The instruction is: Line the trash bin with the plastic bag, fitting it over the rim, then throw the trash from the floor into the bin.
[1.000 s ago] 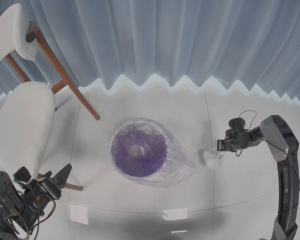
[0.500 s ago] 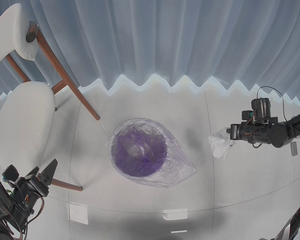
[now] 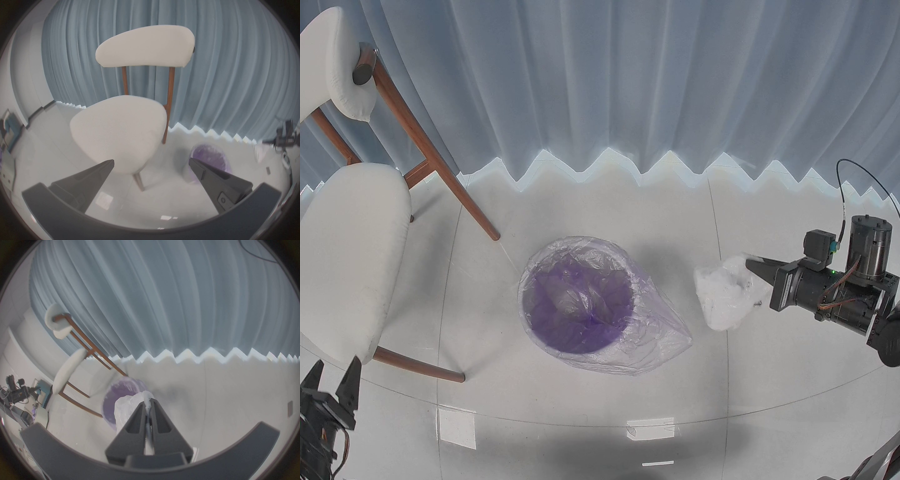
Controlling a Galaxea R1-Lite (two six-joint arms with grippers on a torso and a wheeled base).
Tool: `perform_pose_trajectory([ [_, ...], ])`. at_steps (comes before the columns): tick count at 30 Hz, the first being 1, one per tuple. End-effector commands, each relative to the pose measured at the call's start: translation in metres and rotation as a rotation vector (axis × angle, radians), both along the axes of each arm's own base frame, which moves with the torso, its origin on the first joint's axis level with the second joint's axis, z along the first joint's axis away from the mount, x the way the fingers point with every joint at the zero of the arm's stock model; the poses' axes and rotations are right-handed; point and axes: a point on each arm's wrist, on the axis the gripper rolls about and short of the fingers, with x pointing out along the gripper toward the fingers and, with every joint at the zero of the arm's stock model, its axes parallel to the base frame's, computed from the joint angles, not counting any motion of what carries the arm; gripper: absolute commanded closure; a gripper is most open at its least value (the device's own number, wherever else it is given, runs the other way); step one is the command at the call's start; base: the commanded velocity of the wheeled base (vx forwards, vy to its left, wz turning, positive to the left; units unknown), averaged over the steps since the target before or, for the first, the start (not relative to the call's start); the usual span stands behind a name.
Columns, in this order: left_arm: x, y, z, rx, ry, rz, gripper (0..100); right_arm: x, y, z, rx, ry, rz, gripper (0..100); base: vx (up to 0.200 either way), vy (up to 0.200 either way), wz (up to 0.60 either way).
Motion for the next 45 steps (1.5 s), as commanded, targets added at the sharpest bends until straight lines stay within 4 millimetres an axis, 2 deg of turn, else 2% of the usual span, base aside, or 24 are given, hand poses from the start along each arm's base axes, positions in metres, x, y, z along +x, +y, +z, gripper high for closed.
perform_pose_trajectory([
  [1, -0.055, 0.012, -0.042, 0.134, -0.041, 0.07, 0, 0.027, 0.056, -0.009, 0.062, -0.16, 0.194, 100, 0.0, 0.0, 0.0],
  [2, -0.054, 0.012, -0.044, 0.138, -0.017, 0.074, 0, 0.033, 0.065, -0.008, 0.065, -0.168, 0.207, 100, 0.0, 0.0, 0.0],
  [7, -0.054, 0.012, -0.047, 0.134, 0.017, 0.1, 0, 0.05, 0.078, -0.007, 0.073, -0.195, 0.216, 100, 0.0, 0.0, 0.0],
  [11, -0.057, 0.008, -0.047, 0.093, 0.002, 0.284, 0, 0.06, 0.083, -0.017, 0.069, -0.182, 0.216, 100, 0.0, 0.0, 0.0],
  [15, -0.063, 0.008, -0.049, 0.175, -0.056, 0.19, 0, 0.068, 0.094, -0.028, 0.06, -0.166, 0.232, 100, 0.0, 0.0, 0.0],
  [19, -0.062, 0.004, -0.048, 0.208, -0.074, -0.02, 0, 0.085, 0.111, -0.038, 0.065, -0.188, 0.248, 100, 0.0, 0.0, 0.0],
  [20, -0.062, 0.003, -0.048, 0.205, -0.076, -0.028, 0, 0.089, 0.115, -0.04, 0.066, -0.189, 0.251, 100, 0.0, 0.0, 0.0],
  [25, -0.057, 0.004, -0.047, 0.01, -0.017, -0.006, 0, 0.104, 0.127, -0.049, 0.04, -0.214, 0.262, 100, 0.0, 0.0, 0.0],
  [29, -0.061, 0.003, -0.048, 0.147, -0.055, -0.054, 0, 0.111, 0.138, -0.065, 0.023, -0.205, 0.278, 100, 0.0, 0.0, 0.0],
  [33, -0.062, -0.001, -0.049, 0.285, -0.072, -0.234, 0, 0.118, 0.155, -0.081, 0.021, -0.198, 0.305, 100, 0.0, 0.0, 0.0],
  [38, -0.062, 0.0, -0.051, 0.158, -0.041, -0.174, 0, 0.129, 0.179, -0.094, 0.037, -0.221, 0.333, 100, 0.0, 0.0, 0.0],
  [41, -0.062, 0.0, -0.052, 0.213, -0.039, -0.189, 0, 0.129, 0.192, -0.1, 0.043, -0.228, 0.354, 100, 0.0, 0.0, 0.0],
  [45, -0.062, 0.0, -0.052, 0.188, -0.051, -0.184, 0, 0.134, 0.205, -0.11, 0.048, -0.235, 0.366, 100, 0.0, 0.0, 0.0],
])
